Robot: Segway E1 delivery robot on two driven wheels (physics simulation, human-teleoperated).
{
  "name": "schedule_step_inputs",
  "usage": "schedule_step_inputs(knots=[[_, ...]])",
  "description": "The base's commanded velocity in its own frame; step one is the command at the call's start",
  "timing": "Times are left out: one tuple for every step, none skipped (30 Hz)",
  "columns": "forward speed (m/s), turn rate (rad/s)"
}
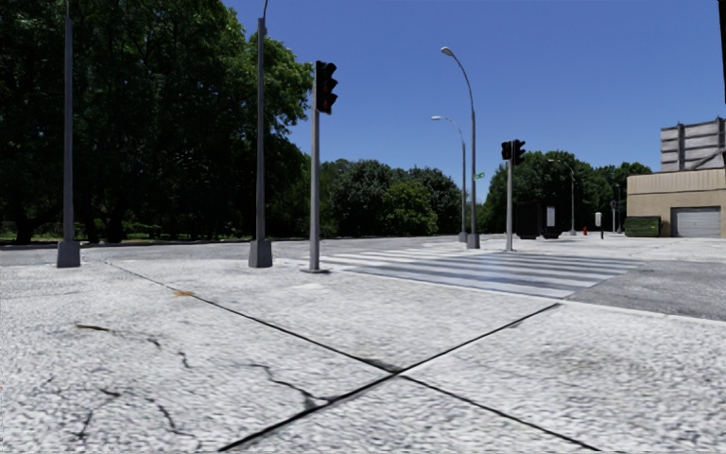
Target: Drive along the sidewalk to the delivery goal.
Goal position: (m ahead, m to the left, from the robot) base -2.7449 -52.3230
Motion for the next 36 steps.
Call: schedule_step_inputs(knots=[[2.00, 0.00], [2.00, 0.00], [2.00, 0.00], [2.00, 0.00], [2.00, 0.00], [2.00, 0.00], [2.00, 0.00], [2.00, 0.00], [2.00, 0.00], [2.00, 0.00], [2.00, 0.00], [2.00, 0.00], [2.00, 0.00], [2.00, 0.00], [2.00, 0.00], [2.00, 0.00], [2.00, 0.00], [2.00, -0.02], [2.00, -0.02], [2.00, -0.07], [2.00, -0.13], [2.00, -0.13], [2.00, -0.18], [2.00, -0.24], [2.00, -0.24], [2.00, -0.27], [2.00, -0.28], [2.00, -0.28], [2.00, -0.28], [2.00, -0.28], [2.00, -0.28], [2.00, -0.28], [2.00, -0.29], [2.00, -0.37], [2.00, -0.43], [2.00, -0.43]])
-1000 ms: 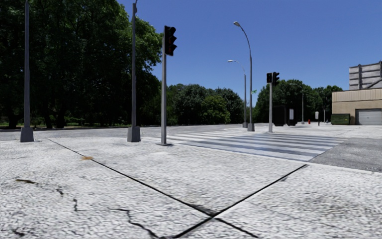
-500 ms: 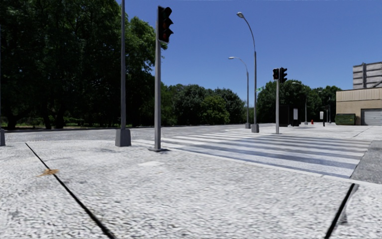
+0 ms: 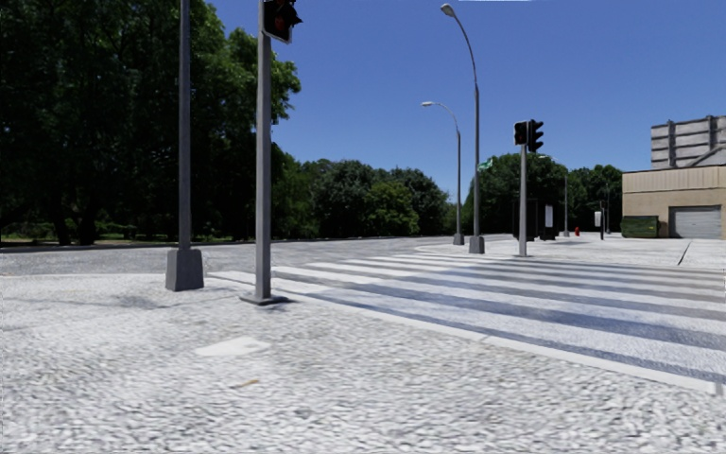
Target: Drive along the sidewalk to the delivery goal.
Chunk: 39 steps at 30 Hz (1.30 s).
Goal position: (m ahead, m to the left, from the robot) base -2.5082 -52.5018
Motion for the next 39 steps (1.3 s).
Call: schedule_step_inputs(knots=[[2.00, -0.46], [2.00, -0.48], [2.00, -0.49], [2.00, -0.49], [2.00, -0.50], [2.00, -0.50], [2.00, -0.50], [2.00, -0.52], [2.00, -0.57], [2.00, -0.62], [2.00, -0.62], [2.00, -0.65], [2.00, -0.66], [2.00, -0.66], [2.00, -0.66], [2.00, -0.66], [2.00, -0.66], [2.00, -0.66], [2.00, -0.66], [2.00, -0.66], [2.00, -0.63], [2.00, -0.63], [2.00, -0.06], [2.00, 0.00], [2.00, 0.00], [2.00, 0.00], [2.00, 0.00], [2.00, 0.00], [2.00, 0.00], [2.00, 0.00], [2.00, 0.00], [2.00, 0.00], [2.00, 0.00], [2.00, 0.00], [2.00, 0.00], [2.00, 0.00], [2.00, 0.00], [2.00, 0.00], [2.00, 0.00]])
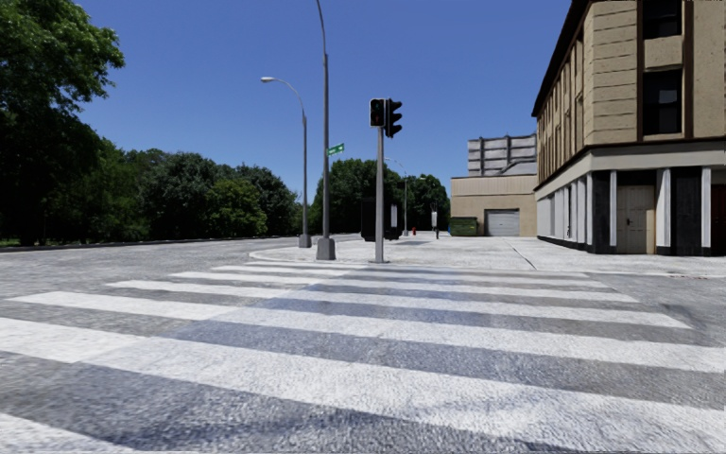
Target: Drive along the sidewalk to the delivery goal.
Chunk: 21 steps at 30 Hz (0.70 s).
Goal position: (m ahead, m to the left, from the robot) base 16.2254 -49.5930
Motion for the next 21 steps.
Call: schedule_step_inputs(knots=[[2.00, 0.00], [2.00, 0.00], [2.00, 0.00], [2.00, 0.00], [2.00, 0.00], [2.00, 0.00], [2.00, 0.00], [2.00, -0.06], [2.00, -0.27], [2.00, -0.38], [2.00, -0.38], [2.00, -0.41], [2.00, -0.42], [2.00, -0.42], [2.00, -0.42], [2.00, -0.42], [2.00, -0.42], [2.00, -0.42], [2.00, -0.42], [2.00, -0.42], [2.00, -0.42]])
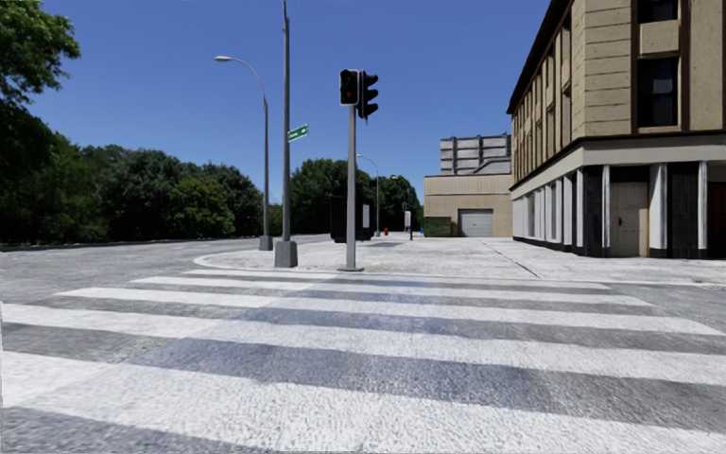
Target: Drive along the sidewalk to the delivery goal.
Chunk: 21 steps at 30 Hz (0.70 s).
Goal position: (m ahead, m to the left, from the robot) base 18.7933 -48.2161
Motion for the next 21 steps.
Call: schedule_step_inputs(knots=[[2.00, -0.42], [2.00, -0.42], [2.00, -0.42], [2.00, -0.42], [2.00, -0.42], [2.00, -0.42], [2.00, -0.23], [2.00, -0.23], [2.00, 0.00], [2.00, 0.00], [2.00, 0.00], [2.00, 0.00], [2.00, 0.00], [2.00, 0.00], [2.00, 0.00], [2.00, 0.00], [2.00, 0.00], [2.00, 0.00], [2.00, 0.00], [2.00, 0.00], [2.00, 0.00]])
